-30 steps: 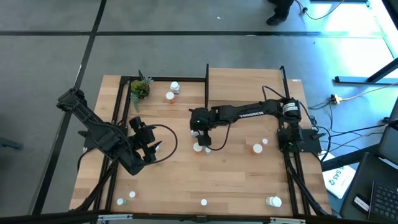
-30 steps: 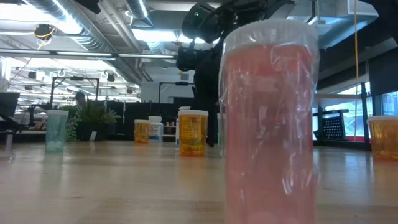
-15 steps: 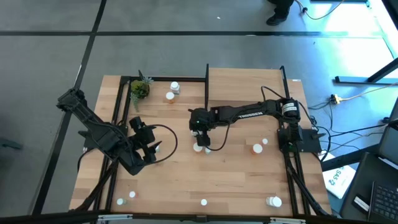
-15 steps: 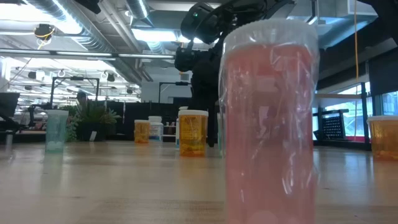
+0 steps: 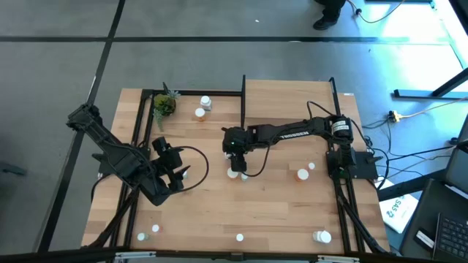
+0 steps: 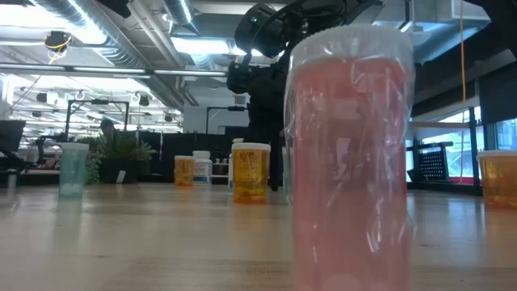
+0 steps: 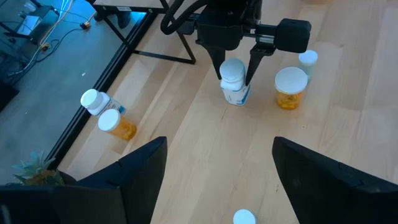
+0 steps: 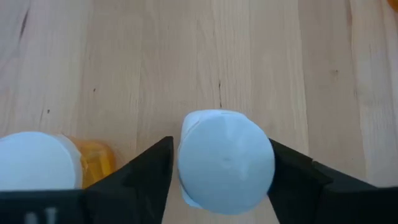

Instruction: Pick and place medicine bottles onto shelf by color

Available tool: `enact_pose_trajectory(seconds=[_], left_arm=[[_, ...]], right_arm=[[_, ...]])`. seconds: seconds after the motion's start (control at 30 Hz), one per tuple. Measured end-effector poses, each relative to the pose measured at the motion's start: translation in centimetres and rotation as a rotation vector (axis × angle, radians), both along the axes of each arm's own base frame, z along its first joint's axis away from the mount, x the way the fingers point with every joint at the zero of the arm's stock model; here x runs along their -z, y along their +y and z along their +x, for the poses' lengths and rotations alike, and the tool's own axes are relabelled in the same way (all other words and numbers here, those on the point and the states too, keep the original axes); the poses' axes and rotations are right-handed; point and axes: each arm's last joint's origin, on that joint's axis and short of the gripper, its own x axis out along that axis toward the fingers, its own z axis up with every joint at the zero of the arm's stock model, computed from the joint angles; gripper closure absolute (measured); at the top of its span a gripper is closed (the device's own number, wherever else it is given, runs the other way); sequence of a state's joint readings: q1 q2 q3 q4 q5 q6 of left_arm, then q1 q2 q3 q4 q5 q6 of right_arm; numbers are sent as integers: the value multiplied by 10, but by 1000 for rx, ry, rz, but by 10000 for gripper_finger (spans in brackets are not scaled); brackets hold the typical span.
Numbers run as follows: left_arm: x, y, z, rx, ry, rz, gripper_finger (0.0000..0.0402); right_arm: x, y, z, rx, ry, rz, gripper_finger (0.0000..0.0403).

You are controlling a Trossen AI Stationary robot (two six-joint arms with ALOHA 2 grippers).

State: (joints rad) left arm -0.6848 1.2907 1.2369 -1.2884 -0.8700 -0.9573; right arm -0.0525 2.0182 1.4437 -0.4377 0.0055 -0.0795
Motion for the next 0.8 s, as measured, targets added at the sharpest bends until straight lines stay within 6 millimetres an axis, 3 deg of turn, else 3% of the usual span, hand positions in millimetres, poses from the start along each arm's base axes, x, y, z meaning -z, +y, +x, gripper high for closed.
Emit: enact_pose_trajectory(seconds=[0.23, 0.67, 0.8], left_arm=[[0, 0, 0, 0, 0, 0, 116], [0, 0, 0, 0, 0, 0, 116], [0, 0, 0, 0, 0, 0, 116]], right_arm=[[0, 0, 0, 0, 0, 0, 224], [-1, 1, -1, -7, 8, 9, 221], [-10, 2, -4, -38, -10, 56, 218]])
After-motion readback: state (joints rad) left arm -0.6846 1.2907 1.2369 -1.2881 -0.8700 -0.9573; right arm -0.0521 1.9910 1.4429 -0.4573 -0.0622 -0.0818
